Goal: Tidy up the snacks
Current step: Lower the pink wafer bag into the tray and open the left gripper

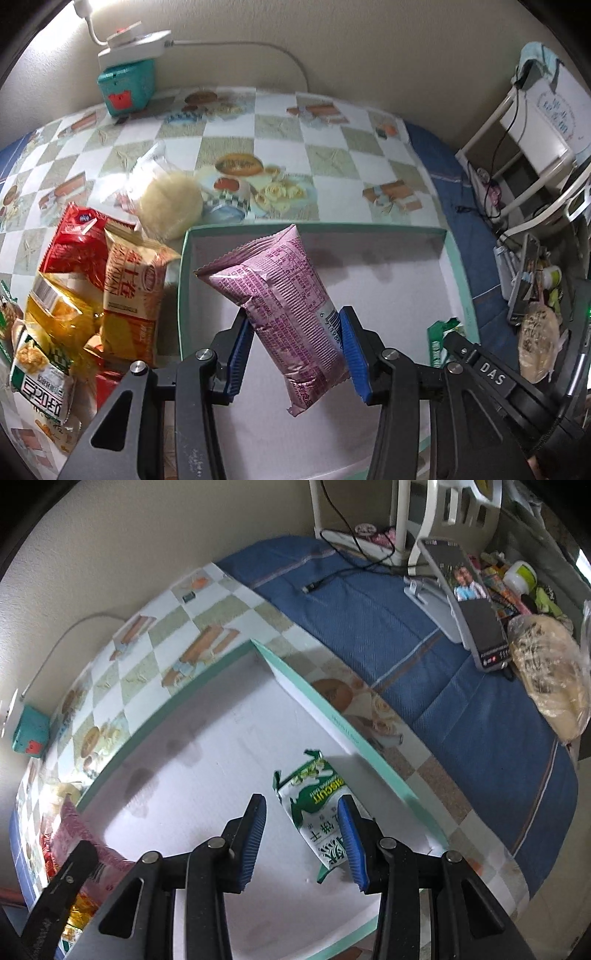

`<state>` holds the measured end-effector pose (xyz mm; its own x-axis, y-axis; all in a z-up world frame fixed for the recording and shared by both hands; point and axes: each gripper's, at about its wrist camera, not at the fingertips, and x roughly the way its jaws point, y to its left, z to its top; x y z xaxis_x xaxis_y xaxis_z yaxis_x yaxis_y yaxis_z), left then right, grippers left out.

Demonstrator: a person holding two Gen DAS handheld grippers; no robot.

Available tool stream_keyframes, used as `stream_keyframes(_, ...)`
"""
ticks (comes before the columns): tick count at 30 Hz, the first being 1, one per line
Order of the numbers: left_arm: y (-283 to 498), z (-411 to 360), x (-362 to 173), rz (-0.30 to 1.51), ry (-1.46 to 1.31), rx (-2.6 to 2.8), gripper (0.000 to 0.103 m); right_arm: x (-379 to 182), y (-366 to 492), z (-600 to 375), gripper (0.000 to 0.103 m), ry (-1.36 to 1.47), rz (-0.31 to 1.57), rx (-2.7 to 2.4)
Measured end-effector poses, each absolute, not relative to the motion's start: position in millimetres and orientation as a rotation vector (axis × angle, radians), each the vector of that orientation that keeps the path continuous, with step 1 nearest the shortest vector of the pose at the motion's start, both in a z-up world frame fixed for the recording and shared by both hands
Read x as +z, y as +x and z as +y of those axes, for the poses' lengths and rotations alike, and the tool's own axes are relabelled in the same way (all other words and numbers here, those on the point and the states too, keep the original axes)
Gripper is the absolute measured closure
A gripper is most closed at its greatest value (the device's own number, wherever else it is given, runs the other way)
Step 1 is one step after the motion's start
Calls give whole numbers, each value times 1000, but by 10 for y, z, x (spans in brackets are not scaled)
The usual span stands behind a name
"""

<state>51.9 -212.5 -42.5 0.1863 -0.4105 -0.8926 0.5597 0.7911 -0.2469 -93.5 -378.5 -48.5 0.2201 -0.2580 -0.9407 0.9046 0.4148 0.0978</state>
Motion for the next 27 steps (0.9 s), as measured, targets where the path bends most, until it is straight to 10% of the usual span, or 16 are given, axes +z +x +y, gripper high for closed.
stream_keyframes(7, 564, -2117, -510, 1230, 152, -677, 53, -507, -920, -3771, 58, 761, 1055, -929)
stream_keyframes(11, 575, -2096, -437, 1219, 136, -693, 28, -498, -913, -3778, 56, 766, 1062, -933)
stream_keyframes(27, 808, -1498, 33, 1073, 112, -469, 5, -188, -647, -3468, 0, 590, 1042, -876)
